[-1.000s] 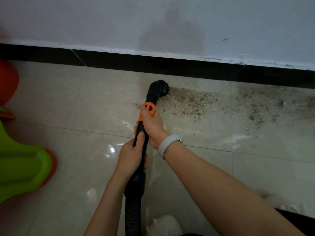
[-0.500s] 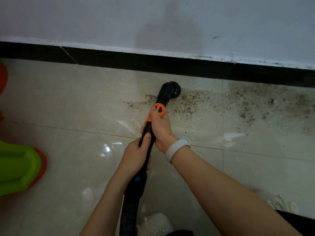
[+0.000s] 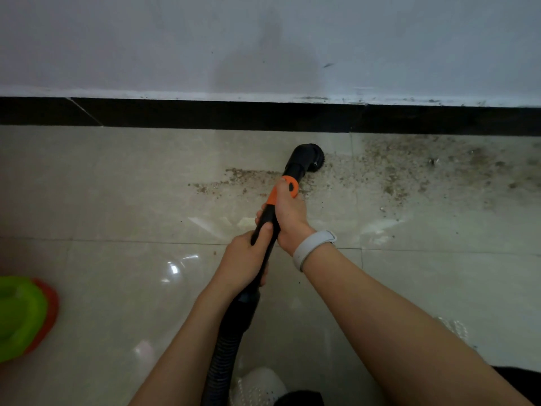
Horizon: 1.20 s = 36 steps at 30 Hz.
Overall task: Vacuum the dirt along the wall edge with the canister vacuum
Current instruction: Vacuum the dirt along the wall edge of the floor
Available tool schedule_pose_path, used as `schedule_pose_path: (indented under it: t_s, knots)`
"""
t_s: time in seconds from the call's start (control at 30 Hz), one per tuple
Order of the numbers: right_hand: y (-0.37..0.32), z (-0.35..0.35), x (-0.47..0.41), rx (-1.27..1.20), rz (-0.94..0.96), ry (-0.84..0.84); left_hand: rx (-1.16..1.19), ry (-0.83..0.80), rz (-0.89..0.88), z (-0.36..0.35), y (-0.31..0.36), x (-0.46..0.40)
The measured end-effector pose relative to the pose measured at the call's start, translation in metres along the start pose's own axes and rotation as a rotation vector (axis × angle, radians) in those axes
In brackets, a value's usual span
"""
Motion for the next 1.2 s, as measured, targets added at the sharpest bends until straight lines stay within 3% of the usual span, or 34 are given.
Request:
schedule_pose_path:
  t_s: [0.73,0.93,1.2]
  knots:
    - [-0.028,0.064,-0.011,-0.119,0.065,0.124,-0.143,-0.086,-0.083,-0.050,0.036,-0.013]
    - [-0.005,-0.005,0.006,-0.007,0.079,-0.051,-0.013,0.134,-0.025,0.010,0.006,0.013]
    - [0.082,-0.115,0.047,0.207,-0.061,-0.344,0.126,0.494,0.120,0.092,-0.066,0.080]
Point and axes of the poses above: each hand's wrist, its own x-axis away from the middle knuckle, its own z-axis out of the back of the hand, y = z × x, the point moved 9 cm from there along -x, towards the middle knuckle, and after that the axes turned 1 degree about -y, right-handed, at the moved point
